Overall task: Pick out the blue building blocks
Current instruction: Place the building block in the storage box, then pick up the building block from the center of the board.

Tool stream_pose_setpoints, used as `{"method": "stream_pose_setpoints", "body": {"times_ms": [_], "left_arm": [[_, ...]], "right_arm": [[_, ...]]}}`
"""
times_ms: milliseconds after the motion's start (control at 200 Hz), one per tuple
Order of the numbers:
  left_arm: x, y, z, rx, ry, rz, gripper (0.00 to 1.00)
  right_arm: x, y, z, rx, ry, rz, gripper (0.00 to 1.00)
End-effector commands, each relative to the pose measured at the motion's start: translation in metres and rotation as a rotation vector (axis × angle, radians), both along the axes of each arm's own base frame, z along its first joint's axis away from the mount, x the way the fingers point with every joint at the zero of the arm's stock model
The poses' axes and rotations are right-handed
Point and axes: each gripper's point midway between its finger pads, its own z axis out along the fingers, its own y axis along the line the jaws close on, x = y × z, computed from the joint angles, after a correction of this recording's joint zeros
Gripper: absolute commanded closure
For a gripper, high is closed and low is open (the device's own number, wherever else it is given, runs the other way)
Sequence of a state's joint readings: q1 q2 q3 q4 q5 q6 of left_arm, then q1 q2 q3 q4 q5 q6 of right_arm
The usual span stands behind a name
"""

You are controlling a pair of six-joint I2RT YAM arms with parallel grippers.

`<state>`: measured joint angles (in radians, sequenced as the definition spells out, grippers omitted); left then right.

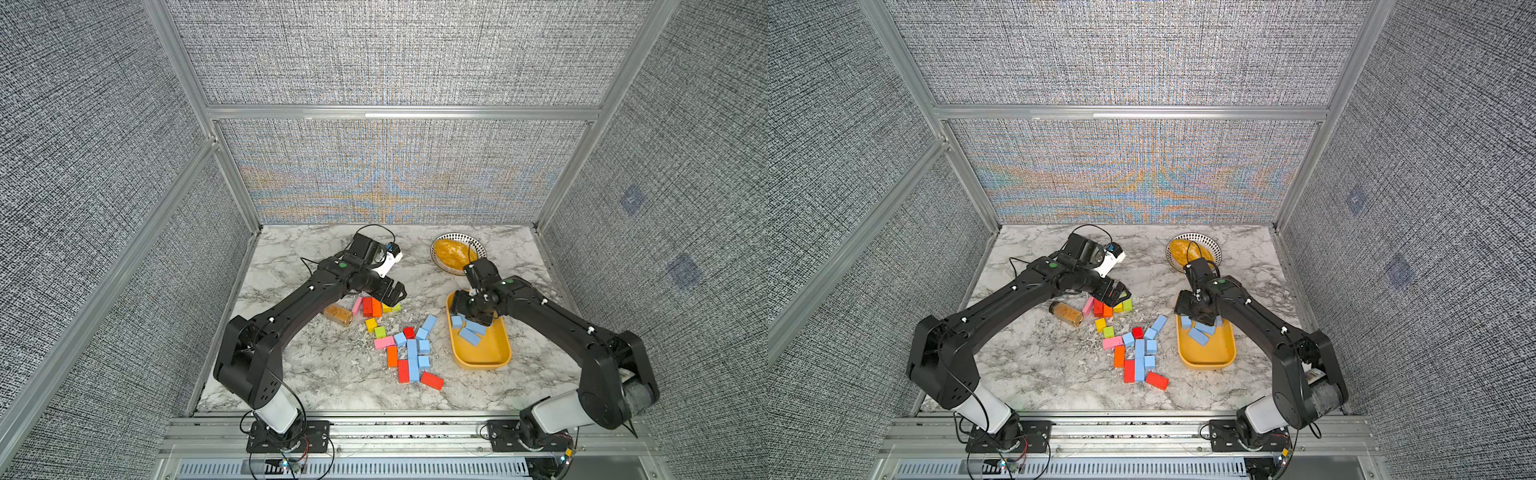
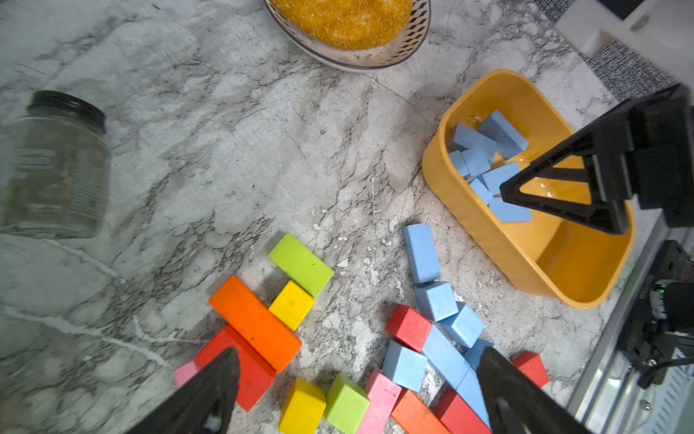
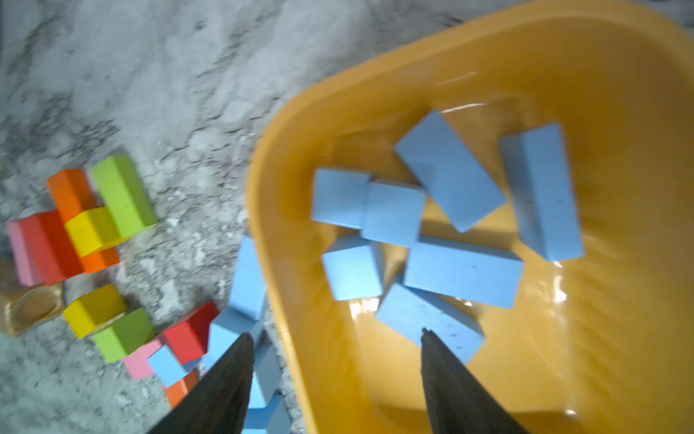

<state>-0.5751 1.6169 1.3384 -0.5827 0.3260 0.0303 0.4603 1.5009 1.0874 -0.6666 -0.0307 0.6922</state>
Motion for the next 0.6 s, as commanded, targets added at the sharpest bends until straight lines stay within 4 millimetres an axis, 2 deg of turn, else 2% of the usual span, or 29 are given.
{"method": "stream_pose_setpoints", "body": {"times_ms": [0, 165, 290, 470, 596], "left_arm": [[-0.002, 0.028, -0.002, 0.083, -0.021, 0.042, 0.00], [0.000, 0.067, -0.012, 0.074, 0.010, 0.174, 0.00], [0.006, 0.100, -0.020, 0.013, 0.080, 0.332, 0.00], [0.006, 0.121, -0.022, -0.043, 0.047, 0.460, 0.00], [0.010, 0.116, -0.018, -0.103, 0.051, 0.473, 0.00]], "right_arm": [[0.007, 0.039, 0.014, 0.033, -0.047, 0.109, 0.30], [-0.001, 0.088, 0.016, -0.019, -0.021, 0.247, 0.31], [-0.020, 0.110, 0.002, -0.045, 0.038, 0.309, 0.32], [-0.054, 0.134, -0.008, -0.053, 0.109, 0.329, 0.39], [-0.079, 0.147, -0.013, -0.052, 0.148, 0.327, 0.42]]}}
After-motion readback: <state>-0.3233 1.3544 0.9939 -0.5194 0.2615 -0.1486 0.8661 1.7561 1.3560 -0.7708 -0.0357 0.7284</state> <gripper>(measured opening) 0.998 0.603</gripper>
